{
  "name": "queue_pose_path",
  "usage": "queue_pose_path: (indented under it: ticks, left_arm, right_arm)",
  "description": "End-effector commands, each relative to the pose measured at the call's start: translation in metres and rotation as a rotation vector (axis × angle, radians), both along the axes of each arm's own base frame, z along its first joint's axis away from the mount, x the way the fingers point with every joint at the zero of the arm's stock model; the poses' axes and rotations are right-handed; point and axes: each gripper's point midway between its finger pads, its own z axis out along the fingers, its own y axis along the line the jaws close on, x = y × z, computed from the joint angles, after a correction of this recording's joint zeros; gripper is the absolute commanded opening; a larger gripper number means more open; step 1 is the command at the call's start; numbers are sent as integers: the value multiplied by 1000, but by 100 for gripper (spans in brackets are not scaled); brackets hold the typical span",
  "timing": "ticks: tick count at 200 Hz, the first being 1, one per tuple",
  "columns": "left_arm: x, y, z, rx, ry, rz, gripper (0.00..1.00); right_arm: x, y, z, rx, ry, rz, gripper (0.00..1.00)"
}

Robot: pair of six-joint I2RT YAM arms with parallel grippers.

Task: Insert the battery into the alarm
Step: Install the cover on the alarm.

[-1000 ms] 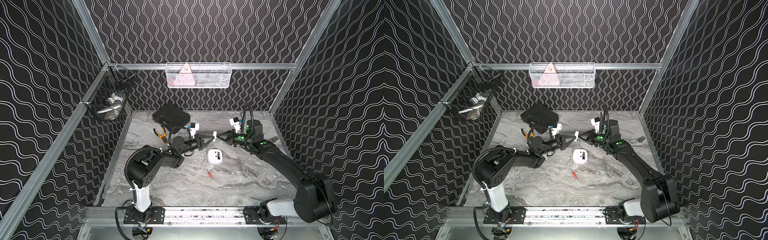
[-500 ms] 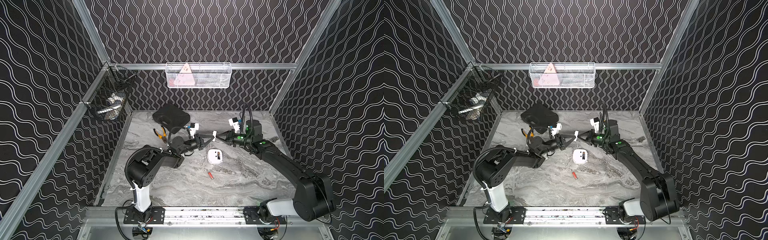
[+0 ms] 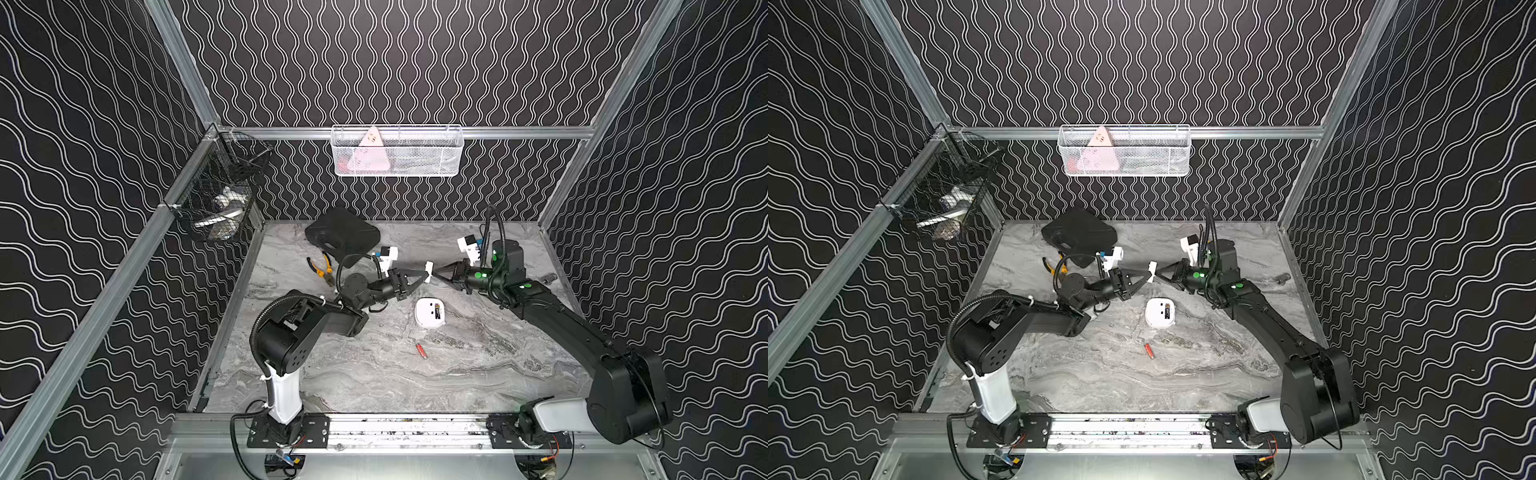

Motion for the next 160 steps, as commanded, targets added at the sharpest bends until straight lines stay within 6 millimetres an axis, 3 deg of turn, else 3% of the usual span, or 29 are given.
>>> queue_pose_path:
  ticks: [1,49,107,128,150,160]
  left_arm:
    - [-2,1,2,-9,-6,-5,22]
    - [0,4,3,-15,-5,14,52]
    - [7,27,4,-9,-25,93,94]
    - [9,38,-16,87,-34,142,99]
    - [8,46,-53,283,-39,186,99]
    - [6,50,-71,399,-43,202,99]
  right_arm:
    - [0,1,10,4,-40,8,0]
    - [1,-3,6,-32,-41,-5,0]
    - [1,-15,-8,-159,-27,-38,0]
    - [-1,-25,-20,-262,5,-47,0]
    - [-9,-37,-42,-384,84,-36,0]
    - [-7,-42,-41,-433,97,-40,0]
